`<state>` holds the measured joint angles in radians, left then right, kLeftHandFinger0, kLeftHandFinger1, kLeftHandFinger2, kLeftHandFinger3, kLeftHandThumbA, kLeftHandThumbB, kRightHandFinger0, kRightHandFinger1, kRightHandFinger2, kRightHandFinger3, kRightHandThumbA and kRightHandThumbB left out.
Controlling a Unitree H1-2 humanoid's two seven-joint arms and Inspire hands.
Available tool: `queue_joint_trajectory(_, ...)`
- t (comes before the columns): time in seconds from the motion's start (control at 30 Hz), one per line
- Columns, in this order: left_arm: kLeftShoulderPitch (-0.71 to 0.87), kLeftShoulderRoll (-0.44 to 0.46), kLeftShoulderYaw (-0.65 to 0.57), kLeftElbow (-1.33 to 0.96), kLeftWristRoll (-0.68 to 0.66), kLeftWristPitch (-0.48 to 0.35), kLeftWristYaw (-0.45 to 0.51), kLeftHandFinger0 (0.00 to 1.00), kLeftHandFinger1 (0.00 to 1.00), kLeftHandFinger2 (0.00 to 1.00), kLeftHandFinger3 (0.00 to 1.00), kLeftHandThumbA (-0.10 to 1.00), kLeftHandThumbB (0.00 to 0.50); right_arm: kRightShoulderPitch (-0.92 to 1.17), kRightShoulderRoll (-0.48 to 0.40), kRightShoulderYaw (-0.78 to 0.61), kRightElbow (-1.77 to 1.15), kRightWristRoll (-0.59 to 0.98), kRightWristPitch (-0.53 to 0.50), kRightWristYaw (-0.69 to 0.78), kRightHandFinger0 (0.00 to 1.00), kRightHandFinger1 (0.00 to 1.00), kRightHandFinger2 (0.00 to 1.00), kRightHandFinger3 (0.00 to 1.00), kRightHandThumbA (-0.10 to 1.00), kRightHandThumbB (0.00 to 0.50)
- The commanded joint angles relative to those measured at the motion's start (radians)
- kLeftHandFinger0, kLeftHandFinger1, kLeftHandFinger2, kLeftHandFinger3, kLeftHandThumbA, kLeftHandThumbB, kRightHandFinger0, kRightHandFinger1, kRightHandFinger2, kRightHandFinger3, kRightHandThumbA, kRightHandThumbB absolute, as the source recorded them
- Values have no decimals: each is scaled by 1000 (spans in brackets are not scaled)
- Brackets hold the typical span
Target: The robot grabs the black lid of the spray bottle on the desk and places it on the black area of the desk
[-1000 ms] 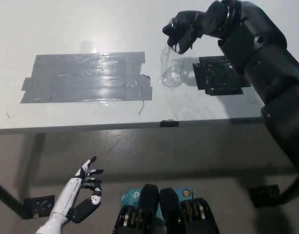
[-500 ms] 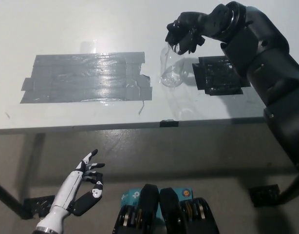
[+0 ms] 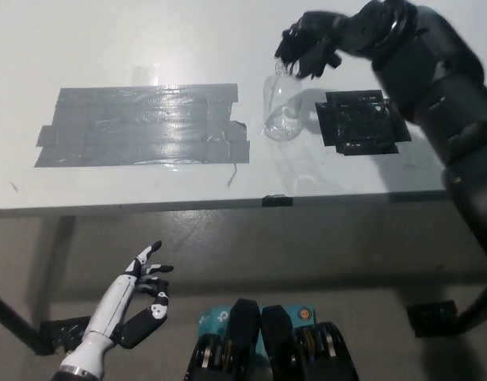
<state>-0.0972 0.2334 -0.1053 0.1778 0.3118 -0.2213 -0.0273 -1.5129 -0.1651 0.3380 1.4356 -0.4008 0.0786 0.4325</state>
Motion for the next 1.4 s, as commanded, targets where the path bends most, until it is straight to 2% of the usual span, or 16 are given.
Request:
queue_joint_trajectory(0.0,-20,19,-4,-3,9,-18,-4,591,643,733,967,224,151,-138,-85,-84,-31,89,-17,-17,514,510,550,456,-100,334)
queue_joint_trajectory(0.2,-21,18,-3,5,10,-21,0,596,645,735,965,227,150,-144,-129,-157,-43,121,-24,16,430,439,523,500,-100,319)
queue_joint_trajectory(0.33,-24,20,-1,4,10,-15,-2,597,646,735,966,236,147,-142,-145,-161,-47,119,-17,4,469,475,555,527,-100,313)
queue_joint_trajectory(0.5,-27,15,1,13,6,-22,4,601,644,731,961,233,147,-122,-170,-176,-50,133,-34,21,446,466,562,573,-100,274)
queue_joint_trajectory(0.53,-28,15,0,18,7,-26,6,600,643,729,959,231,147,-113,-174,-169,-47,129,-35,28,491,499,596,597,-100,251)
queue_joint_trajectory(0.63,-26,16,2,12,5,-10,-1,610,656,746,968,236,143,-78,-179,-185,-40,149,-23,12,467,491,590,596,-100,271)
queue_joint_trajectory(0.7,-22,13,2,17,-1,-21,2,606,653,747,967,217,137,-24,-173,-238,-35,199,-35,-25,357,422,530,541,-100,284)
queue_joint_trajectory(0.77,-20,14,-1,17,7,-20,2,604,650,743,968,220,139,13,-169,-243,-35,191,-45,-48,355,413,507,539,-100,316)
queue_joint_trajectory(0.97,-25,14,2,22,7,-36,11,598,641,725,953,247,148,87,-153,-241,-32,188,-67,-89,394,422,513,561,-100,324)
queue_joint_trajectory(1.0,-26,14,4,25,7,-39,15,593,635,716,946,242,146,88,-150,-243,-32,191,-64,-90,461,477,571,612,-32,329)
queue_joint_trajectory(1.03,-28,14,4,27,9,-37,16,593,634,716,945,240,146,87,-145,-242,-36,190,-56,-84,658,701,882,964,158,349)
queue_joint_trajectory(1.07,-28,14,5,25,10,-35,17,592,633,715,945,238,146,83,-143,-237,-36,185,-55,-82,816,880,1000,1000,296,345)
queue_joint_trajectory(1.1,-28,13,4,25,14,-33,18,590,631,714,944,237,146,81,-140,-227,-40,176,-52,-76,1000,1000,1000,1000,450,360)
queue_joint_trajectory(1.17,-29,10,6,22,16,-27,21,588,623,709,939,205,148,77,-132,-229,-41,181,-55,-55,1000,1000,1000,1000,600,409)
queue_joint_trajectory(1.2,-28,9,6,20,15,-25,20,585,621,706,939,186,143,77,-130,-230,-41,184,-57,-51,1000,1000,1000,1000,628,471)
queue_joint_trajectory(1.37,-26,2,3,18,16,-19,19,575,612,700,936,151,140,72,-102,-237,-48,199,-67,-21,1000,1000,1000,1000,660,497)
